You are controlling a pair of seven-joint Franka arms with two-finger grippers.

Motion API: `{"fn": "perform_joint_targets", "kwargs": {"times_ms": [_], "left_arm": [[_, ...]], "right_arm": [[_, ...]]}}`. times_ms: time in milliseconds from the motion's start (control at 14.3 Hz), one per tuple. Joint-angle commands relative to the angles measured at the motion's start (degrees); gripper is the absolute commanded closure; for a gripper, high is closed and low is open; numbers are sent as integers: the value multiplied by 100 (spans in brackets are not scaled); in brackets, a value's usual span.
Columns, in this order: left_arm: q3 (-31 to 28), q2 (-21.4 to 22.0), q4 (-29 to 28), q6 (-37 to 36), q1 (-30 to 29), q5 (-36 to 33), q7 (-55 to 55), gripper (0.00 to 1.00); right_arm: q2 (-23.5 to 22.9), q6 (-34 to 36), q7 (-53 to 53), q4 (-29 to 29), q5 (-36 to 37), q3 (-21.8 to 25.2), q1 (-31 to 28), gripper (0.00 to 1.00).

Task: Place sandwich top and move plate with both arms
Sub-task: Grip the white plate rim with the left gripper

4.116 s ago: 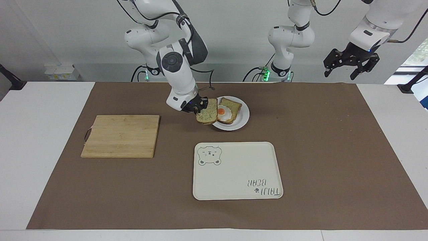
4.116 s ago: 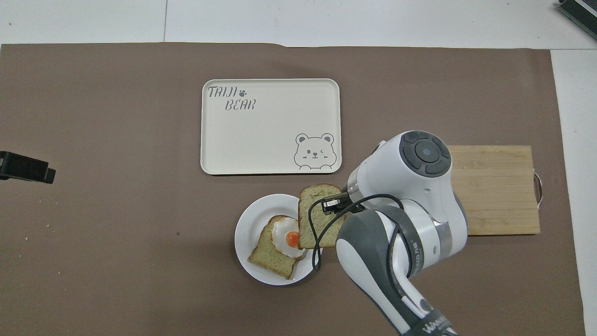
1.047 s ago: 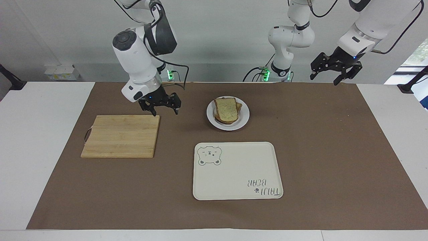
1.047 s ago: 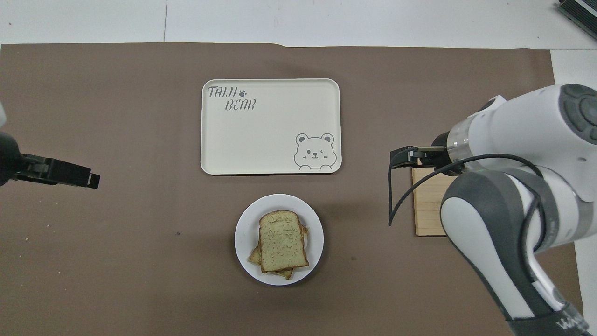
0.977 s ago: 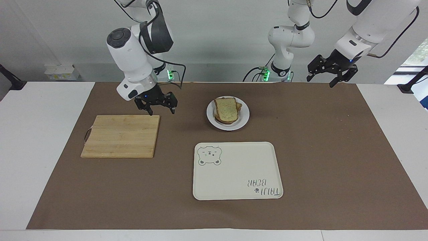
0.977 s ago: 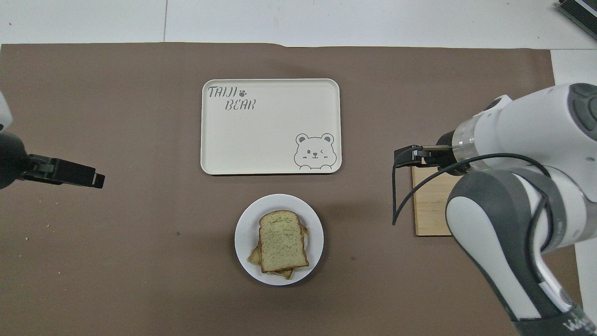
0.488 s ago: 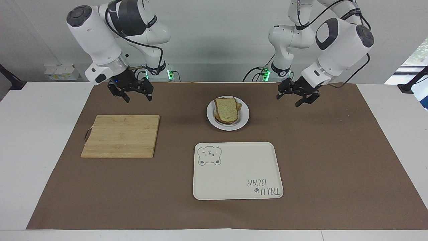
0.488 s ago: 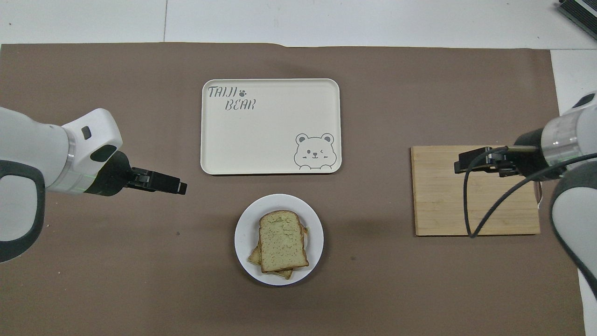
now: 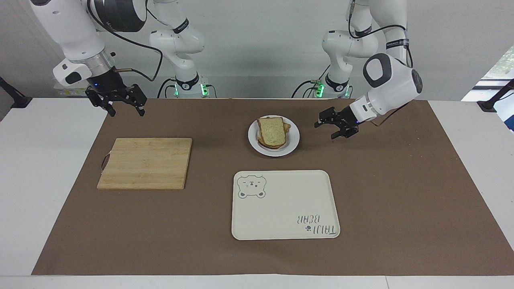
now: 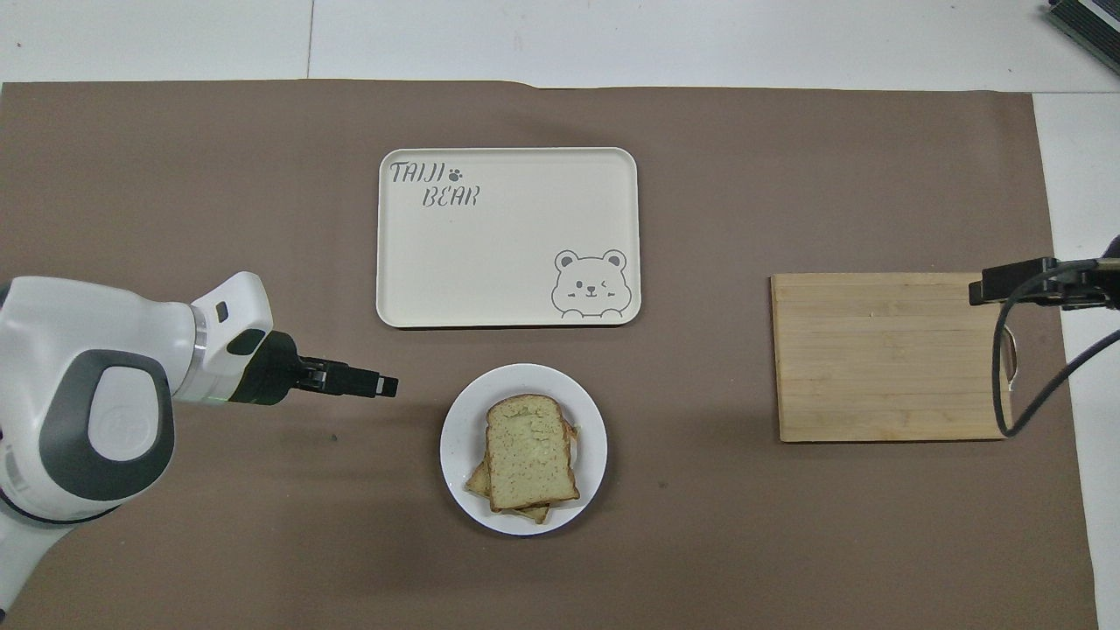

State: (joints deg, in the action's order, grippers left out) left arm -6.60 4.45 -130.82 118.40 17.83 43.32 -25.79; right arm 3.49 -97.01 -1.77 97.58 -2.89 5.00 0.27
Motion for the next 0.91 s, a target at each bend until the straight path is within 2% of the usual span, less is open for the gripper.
{"fn": "perform_joint_targets", "kwargs": {"times_ms": [0,209,349,488,558,698,767,837], "left_arm": [[-78,101,-663,709,482,815,-505,0],[-78,-145,-1050,1316,914,1414,-936,0],[-78,-190,-1199,1667,1247,1600,-955,0],[-78,-338,-1349,1827,1336,1714,-963,0],[-78,-444,-1358,1836,1380,1750,-972,8],[-78,-445,-1367,1871,1407,2065,-964,51],[-69,-419,-1393,1845,1416,2136,-963,81],[-78,-366,-1455,1810,1520,2137,-963,100]], "right_arm": [[38,104,97,-125,183,-60,-36,0],[65,147,186,-152,280,-69,-1,0],[4,576,211,-623,297,-95,-18,0],[-23,596,221,-688,411,-95,17,0],[-32,657,203,-723,438,-104,26,0],[-32,824,194,-819,438,-96,26,0],[-41,859,194,-872,438,-95,0,0],[-32,851,194,-872,438,-95,-18,0]]}}
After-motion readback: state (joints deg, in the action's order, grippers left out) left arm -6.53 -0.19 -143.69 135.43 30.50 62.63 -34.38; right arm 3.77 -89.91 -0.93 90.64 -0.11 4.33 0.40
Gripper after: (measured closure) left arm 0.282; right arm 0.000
